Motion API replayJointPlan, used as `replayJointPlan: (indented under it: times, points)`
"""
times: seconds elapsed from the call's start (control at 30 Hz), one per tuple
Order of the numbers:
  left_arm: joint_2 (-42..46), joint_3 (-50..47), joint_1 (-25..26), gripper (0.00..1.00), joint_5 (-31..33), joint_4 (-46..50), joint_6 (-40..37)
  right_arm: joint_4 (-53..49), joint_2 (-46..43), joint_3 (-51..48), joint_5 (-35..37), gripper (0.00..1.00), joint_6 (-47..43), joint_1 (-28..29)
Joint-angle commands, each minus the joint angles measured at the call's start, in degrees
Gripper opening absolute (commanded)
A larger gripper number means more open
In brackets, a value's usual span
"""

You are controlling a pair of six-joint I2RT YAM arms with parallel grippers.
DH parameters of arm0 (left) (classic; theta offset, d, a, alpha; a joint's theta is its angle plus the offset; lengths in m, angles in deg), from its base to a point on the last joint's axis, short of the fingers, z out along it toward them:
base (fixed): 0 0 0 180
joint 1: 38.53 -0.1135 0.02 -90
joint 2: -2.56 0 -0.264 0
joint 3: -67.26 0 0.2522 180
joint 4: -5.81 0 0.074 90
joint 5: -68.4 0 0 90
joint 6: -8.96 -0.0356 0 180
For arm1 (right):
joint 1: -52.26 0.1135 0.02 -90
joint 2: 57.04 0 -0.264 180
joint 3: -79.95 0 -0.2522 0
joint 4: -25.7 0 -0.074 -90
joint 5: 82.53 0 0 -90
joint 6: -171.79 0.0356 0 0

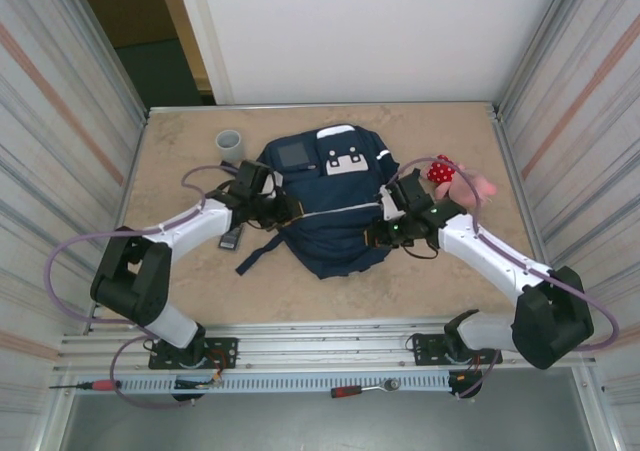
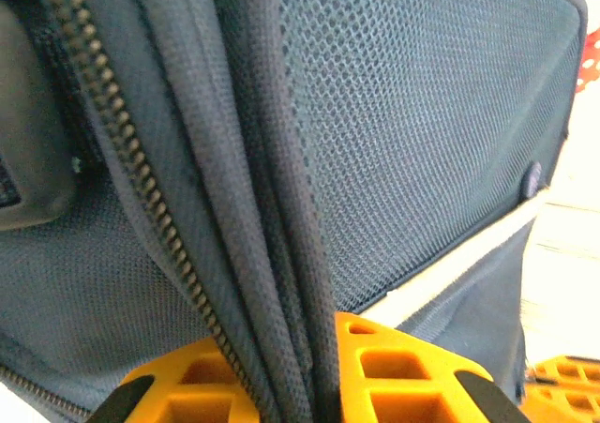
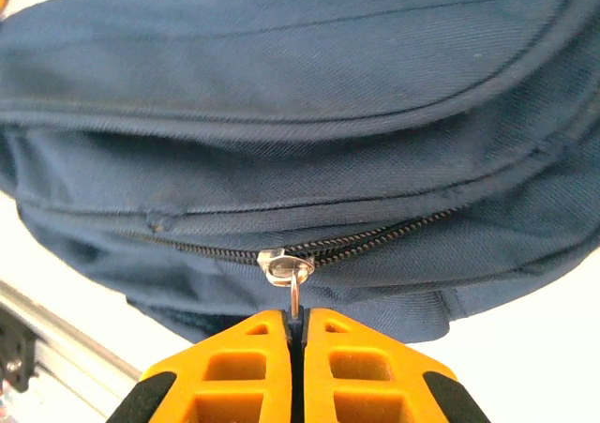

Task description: Pack the student bag

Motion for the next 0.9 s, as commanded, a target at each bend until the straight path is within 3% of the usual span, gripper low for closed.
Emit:
replayJointPlan:
  times: [0.0,0.07,0.23,0.33,0.4,0.53,0.63,0.73,0.8,0.87]
  points:
    - [-0.3,5.2,-5.4,0.0,7.5,6.4,-10.3,2.4,-1.2,-1.6,-0.8,0.0,5.0,4.4]
    - [-2.0,8.1,-6.4,0.07,7.6,7.8,-12.4,5.5,-0.3,-1.8,-1.1,0.0,7.2,6.9]
    - [-1.4,11.6,-7.0,0.34,9.3,9.5,-14.9,8.9,2.7,-0.6,-1.7,0.0,8.1,8.6]
    - [3.5,9.4,-5.1,0.61,9.7,9.1,-17.4,8.8,3.8,0.2,-1.9,0.0,6.9,7.9]
    - [8.0,6.2,-2.0,0.72,11.3,7.4,-23.5,8.8,4.1,0.6,-2.9,0.0,5.8,7.3]
    - [15.0,-1.3,3.6,0.74,12.3,0.0,-37.1,9.1,3.4,0.6,-4.0,0.0,4.7,6.2]
    - [17.6,-4.4,6.9,0.72,4.1,-4.8,-52.0,9.4,2.4,0.3,-4.6,0.0,4.4,5.7]
    - [16.2,-2.4,11.4,0.7,-2.1,-1.3,-69.8,9.8,1.9,-0.2,-5.5,0.0,4.3,5.3]
    - [13.3,0.5,15.1,0.7,1.0,3.6,-79.7,10.1,2.0,-0.2,-6.0,0.0,4.1,5.1]
    - [8.9,3.4,18.8,0.71,8.7,5.9,-85.9,10.2,2.1,-0.2,-6.3,0.0,4.1,5.2]
